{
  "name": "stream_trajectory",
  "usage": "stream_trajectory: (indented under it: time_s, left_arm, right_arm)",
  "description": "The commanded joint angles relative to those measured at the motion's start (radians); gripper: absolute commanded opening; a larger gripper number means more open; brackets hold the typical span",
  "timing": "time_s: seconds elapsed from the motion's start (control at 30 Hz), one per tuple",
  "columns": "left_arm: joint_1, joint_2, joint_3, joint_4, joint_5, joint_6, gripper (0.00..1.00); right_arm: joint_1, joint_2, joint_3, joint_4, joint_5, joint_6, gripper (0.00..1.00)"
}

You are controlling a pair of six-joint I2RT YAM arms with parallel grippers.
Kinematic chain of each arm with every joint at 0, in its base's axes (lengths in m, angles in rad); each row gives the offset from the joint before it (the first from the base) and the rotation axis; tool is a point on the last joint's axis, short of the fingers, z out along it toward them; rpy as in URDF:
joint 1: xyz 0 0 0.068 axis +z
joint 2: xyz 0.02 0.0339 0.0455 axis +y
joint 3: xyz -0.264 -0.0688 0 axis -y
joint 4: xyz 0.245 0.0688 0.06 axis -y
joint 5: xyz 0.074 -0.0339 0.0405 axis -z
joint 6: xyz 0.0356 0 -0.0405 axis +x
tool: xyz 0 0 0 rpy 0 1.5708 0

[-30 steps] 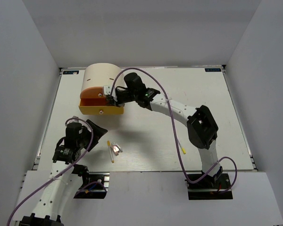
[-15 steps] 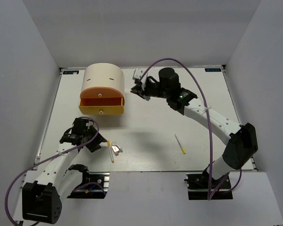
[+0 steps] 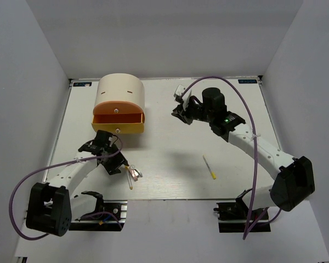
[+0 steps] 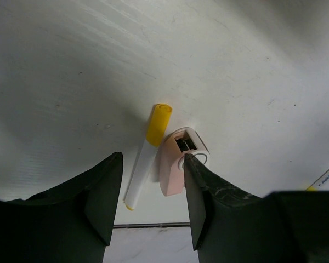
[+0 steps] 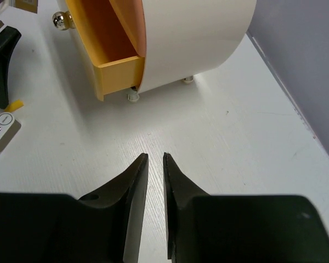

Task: Sort the stationery into containers
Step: Pick up the pen from the center of the board.

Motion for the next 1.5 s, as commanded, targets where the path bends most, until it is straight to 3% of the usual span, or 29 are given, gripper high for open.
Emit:
stream_trajectory:
  time_s: [0.0,0.73,0.93,1.27,1.47]
  left_arm:
    - [-0.021,0.022,0.054,0.015,-0.026,0.018,0.59]
    - [-0.157,0.156,-0.009,0.105,-0.175,-0.076,0.47]
    - [-0.188,0.159,-0.009,0.056,-0.221,-0.096,0.37]
    - [-0.215,0.008,-0.072,-0.049,-0.232,-0.128,0.18]
    - [-0.225,-0.09,0.008,-0.102,-0.241,-0.148,0.02]
  right_arm:
    - [-0.02,-0.044,-0.027,0.032,-0.02,0.026,0.23]
    - [-0.106,-0.107,-0.116,0.063,-0.062,0.069,0.25]
    - [-0.12,-0.103,-0.104,0.061,-0.072,0.076,0.26]
    - [-0.134,-0.104,-0.108,0.063,-0.087,0.08,0.26]
    - [-0.14,-0.109,-0.113,0.063,-0.089,0.08,0.26]
